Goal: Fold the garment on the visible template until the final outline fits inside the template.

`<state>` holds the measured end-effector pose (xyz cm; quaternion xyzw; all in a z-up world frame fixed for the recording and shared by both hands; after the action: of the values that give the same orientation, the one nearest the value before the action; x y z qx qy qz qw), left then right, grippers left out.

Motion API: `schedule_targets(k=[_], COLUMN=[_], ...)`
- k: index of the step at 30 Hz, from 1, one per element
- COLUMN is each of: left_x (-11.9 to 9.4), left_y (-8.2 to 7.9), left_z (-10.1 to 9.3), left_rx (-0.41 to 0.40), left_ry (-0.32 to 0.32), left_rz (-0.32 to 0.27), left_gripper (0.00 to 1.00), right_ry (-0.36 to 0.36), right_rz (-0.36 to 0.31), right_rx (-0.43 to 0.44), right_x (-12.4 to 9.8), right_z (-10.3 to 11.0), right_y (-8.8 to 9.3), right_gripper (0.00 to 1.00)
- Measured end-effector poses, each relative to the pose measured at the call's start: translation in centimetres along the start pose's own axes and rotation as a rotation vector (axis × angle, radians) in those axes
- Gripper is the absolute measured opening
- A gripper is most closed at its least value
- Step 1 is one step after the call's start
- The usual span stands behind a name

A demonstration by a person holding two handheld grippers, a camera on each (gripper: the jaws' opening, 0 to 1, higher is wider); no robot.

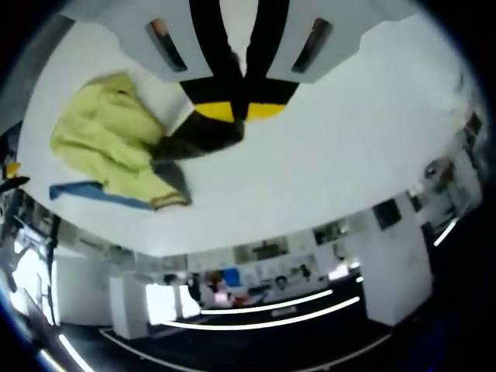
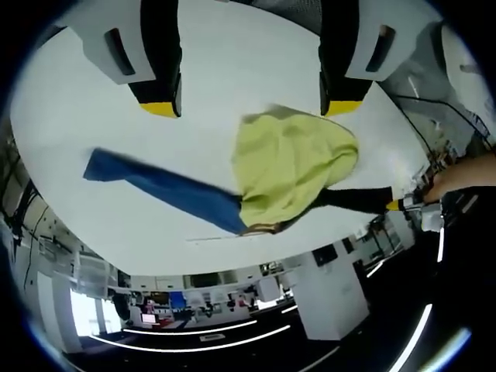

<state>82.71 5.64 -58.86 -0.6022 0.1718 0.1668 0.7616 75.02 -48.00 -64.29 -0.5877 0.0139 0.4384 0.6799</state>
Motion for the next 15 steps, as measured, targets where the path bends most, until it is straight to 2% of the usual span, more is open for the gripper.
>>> schedule_targets(k=[15], left_x=[-0.5], left_y=[-0.5], left_z=[2.6], left_rx=[0.008], left_ry=[-0.061], left_rz=[-0.006], left_gripper=[0.00], right_ry=[0.000], right_rz=[0.010], right_rx=[0.007], right_x=[0.2], right_z=[0.2], right_y=[0.2], right_gripper=[0.72])
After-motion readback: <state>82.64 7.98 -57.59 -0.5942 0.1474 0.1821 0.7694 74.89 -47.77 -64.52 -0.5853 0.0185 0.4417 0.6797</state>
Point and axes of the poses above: the point that each gripper's makers call its tool centre point, and the gripper's own axes: x roughly forward along the fingers, z roughly to its left, y roughly out of its underside, the point moved 9 cm from there along -x, roughly backward along the fingers, and after that the axes turned 9 degrees about -y, right-handed, at the moved point
